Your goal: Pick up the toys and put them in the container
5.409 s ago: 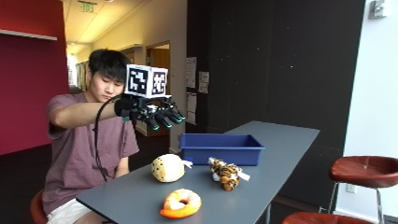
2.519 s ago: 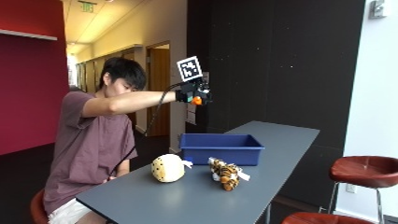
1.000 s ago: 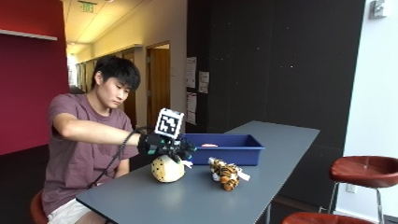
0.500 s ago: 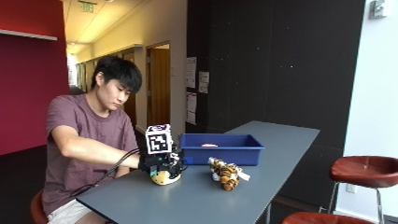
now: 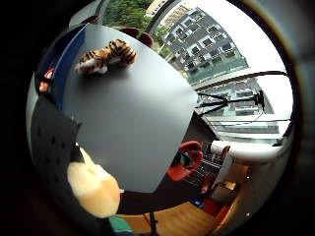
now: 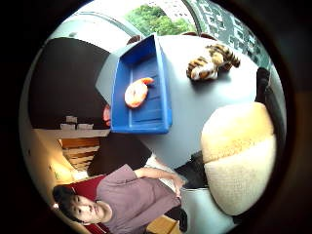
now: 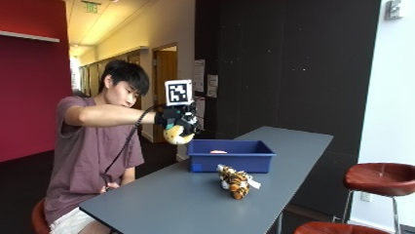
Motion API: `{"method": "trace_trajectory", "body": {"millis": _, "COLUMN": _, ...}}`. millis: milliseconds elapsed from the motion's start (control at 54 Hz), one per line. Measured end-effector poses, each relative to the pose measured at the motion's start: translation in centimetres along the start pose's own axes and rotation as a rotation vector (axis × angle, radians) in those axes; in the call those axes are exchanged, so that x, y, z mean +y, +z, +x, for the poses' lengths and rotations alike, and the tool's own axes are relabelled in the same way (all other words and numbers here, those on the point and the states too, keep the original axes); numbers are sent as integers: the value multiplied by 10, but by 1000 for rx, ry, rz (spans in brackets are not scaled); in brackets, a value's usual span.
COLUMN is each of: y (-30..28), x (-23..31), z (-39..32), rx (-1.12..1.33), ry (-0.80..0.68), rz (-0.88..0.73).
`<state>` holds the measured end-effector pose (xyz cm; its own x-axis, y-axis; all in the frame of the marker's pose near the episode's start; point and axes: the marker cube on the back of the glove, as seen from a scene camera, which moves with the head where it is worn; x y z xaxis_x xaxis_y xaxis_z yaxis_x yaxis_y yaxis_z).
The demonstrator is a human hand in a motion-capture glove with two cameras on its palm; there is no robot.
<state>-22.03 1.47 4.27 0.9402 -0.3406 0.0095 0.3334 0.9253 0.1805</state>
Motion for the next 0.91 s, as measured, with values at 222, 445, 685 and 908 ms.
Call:
{"method": "trace_trajectory", "body": {"millis": 222, "y": -77, "x": -50, "z": -55, "rx": 66, "ry": -198, "rz": 136}}
{"method": "trace_trajectory", "body": {"millis": 445, "y": -79, "x": -133, "z": -139, "rx": 35, "ry": -110, "rz": 167}}
{"method": "trace_trajectory", "body": {"millis": 685, "y": -36, "x": -206, "z": -224, "rx": 73, "ry": -5, "rz": 143}}
{"method": "trace_trajectory", "body": {"millis": 908, "y": -4, "x": -223, "z": -258, "rx": 86, "ry": -315, "rz": 111}}
